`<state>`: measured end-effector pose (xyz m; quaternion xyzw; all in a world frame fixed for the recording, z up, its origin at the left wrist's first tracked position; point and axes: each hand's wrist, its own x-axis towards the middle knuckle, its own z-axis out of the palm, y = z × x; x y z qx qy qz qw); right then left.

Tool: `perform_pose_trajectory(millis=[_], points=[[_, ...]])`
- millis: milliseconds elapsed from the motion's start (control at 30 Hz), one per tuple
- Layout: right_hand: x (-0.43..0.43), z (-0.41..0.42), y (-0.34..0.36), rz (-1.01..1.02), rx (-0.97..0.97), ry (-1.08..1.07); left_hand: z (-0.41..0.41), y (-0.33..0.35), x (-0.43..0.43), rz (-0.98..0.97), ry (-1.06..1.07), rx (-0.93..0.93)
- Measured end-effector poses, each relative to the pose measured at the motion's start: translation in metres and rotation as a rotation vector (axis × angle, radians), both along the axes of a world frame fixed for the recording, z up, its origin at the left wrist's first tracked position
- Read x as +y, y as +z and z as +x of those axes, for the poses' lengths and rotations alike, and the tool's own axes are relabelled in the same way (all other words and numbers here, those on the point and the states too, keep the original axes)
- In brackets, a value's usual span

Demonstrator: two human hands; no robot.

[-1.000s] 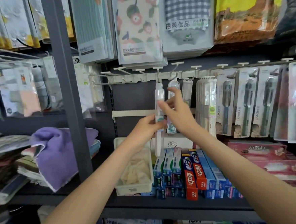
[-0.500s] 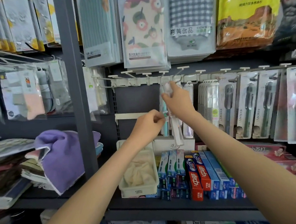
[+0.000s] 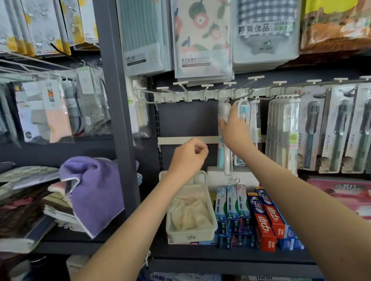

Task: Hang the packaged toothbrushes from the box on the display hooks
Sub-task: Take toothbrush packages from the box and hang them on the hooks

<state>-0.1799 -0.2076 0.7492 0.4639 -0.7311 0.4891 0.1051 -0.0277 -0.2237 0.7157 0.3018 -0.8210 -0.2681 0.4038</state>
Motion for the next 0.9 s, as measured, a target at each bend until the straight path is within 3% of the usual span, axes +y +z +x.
perform_pose_trajectory(millis=[300, 500, 667, 900], points=[[0.013, -0.006, -0.063, 0.065, -0.001, -0.006, -0.008, -0.054, 0.028, 0.112, 0.009, 0.008], [0.09, 0.0, -0.152, -0.036, 0.152, 0.309, 0.0, -0.156, 0.095, 0.23, 0.03, -0.162], [0.166, -0.013, -0.259, 0.133, 0.113, 0.562, 0.017, -0.276, 0.15, 0.431, 0.08, -0.457], [0.24, -0.018, -0.485, 0.505, -0.033, 0.686, 0.031, -0.462, 0.216, 0.67, 0.159, -0.732]])
